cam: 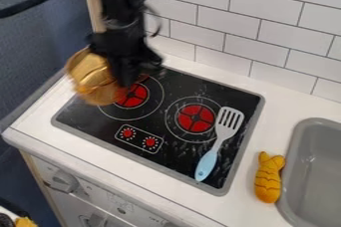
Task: Move the pot from the lower side of the left burner to the upper side of the right burner
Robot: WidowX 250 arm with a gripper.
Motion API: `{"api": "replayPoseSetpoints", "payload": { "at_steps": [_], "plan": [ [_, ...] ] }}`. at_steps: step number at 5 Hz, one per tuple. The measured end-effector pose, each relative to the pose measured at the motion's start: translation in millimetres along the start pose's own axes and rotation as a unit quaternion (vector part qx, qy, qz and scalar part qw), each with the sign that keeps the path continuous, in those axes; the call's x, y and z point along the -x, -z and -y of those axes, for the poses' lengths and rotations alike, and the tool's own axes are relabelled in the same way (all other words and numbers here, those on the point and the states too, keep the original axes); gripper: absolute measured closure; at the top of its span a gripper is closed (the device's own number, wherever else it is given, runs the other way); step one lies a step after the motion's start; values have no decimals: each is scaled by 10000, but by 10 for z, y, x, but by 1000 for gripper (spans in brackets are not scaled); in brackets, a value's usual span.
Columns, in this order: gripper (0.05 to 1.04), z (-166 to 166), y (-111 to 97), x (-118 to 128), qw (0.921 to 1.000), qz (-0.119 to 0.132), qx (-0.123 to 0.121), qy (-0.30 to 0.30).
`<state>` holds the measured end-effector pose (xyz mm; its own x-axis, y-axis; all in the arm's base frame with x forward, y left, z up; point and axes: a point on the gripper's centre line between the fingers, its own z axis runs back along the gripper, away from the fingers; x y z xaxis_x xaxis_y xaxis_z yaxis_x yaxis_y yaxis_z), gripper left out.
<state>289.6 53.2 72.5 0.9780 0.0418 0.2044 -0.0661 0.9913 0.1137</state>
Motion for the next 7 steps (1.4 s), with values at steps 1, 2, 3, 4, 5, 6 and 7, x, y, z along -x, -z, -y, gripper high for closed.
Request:
{"api": "replayPoseSetpoints", "payload": {
  "at_steps": [1, 2, 3, 4, 5, 6, 7],
  "plan": [
    [1004, 397, -75, -299, 9987, 290, 1, 413],
    [1004, 635, 1, -506, 9975, 491, 78, 505],
    [1004, 908, 167, -672, 9962, 476, 170, 712],
    [1004, 1070, 323, -775, 9954, 501, 191, 789],
    [1005, 1177, 504, -800, 9940, 467, 211, 962],
    [1004, 1232, 637, -770, 9929, 373, 267, 1098],
    [971, 1260, 660, -773, 9923, 295, 328, 1160]
  ]
}}
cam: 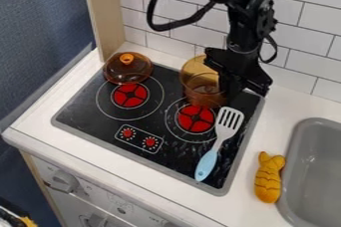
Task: Move the pot from the lower side of the left burner to the upper side of the right burner
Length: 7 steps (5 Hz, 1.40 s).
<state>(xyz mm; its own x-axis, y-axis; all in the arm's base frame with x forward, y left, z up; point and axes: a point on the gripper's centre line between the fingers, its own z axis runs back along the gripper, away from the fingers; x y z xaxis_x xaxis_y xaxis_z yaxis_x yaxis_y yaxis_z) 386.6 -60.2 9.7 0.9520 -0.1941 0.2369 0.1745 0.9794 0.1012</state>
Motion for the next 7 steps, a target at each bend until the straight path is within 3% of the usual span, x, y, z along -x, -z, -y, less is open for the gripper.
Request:
{"api": "replayPoseSetpoints", "payload": {
  "at_steps": [1, 3, 4, 6, 7],
  "plan": [
    [786, 36, -30, 3, 9998, -121, 124, 53],
    [189, 51, -45, 30, 9996, -217, 177, 45],
    [75, 25, -280, -56, 9998, 35, 170, 19],
    [84, -40, -871, -43, 9982, 568, 158, -107],
    [84, -47, -897, -54, 9980, 607, 146, -100]
  ]
}}
